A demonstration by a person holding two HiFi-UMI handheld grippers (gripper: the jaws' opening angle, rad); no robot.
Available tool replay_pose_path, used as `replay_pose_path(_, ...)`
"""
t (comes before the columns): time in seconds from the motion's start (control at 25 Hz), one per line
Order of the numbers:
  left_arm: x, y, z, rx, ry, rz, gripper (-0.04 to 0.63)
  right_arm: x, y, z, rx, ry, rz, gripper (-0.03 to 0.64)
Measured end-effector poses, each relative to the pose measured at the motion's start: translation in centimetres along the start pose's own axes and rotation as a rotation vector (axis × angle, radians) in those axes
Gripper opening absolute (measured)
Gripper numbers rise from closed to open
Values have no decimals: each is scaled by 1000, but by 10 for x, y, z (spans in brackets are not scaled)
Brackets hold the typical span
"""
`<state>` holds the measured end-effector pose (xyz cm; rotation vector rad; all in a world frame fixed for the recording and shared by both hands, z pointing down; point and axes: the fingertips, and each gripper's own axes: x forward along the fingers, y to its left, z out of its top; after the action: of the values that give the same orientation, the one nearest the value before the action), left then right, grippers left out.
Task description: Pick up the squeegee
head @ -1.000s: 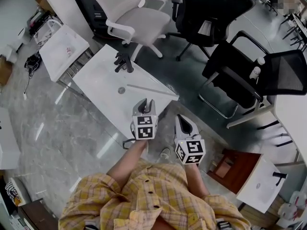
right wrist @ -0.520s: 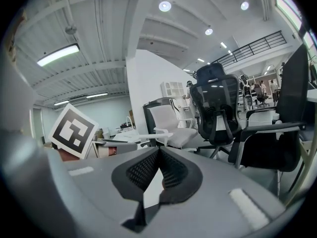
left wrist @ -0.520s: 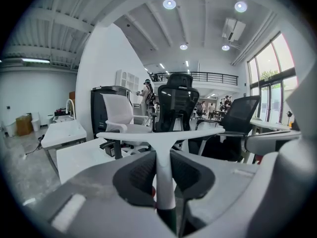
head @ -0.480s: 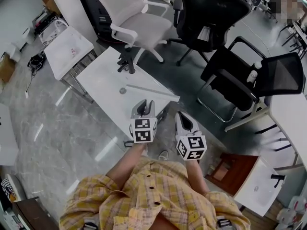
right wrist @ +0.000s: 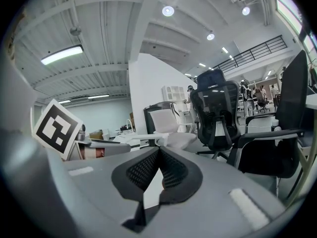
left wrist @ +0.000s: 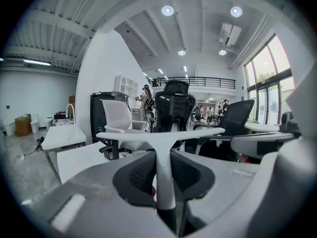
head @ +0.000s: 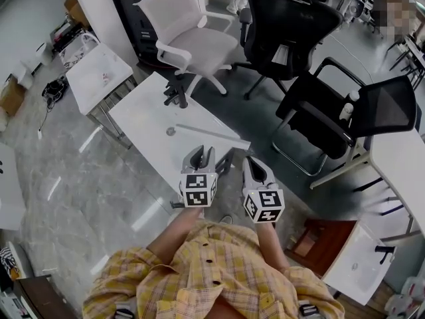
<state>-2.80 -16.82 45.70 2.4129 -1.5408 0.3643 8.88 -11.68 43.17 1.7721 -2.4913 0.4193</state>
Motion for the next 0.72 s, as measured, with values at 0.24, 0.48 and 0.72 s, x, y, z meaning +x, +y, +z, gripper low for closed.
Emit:
replay_pose_path(0.24,-8,-7,7,-5,-24,-9,82,-3,-1,7,-7,-15,0,-2)
replay_pose_path(0.48,-14,-12,12,-11,-42,-15,81,-6,-3,9,-5,-23,-6,-2)
replay_pose_path(0.72,-14,-12,12,-10,-43,-20,82,-5,-4,11,-7,-30,-12,-2)
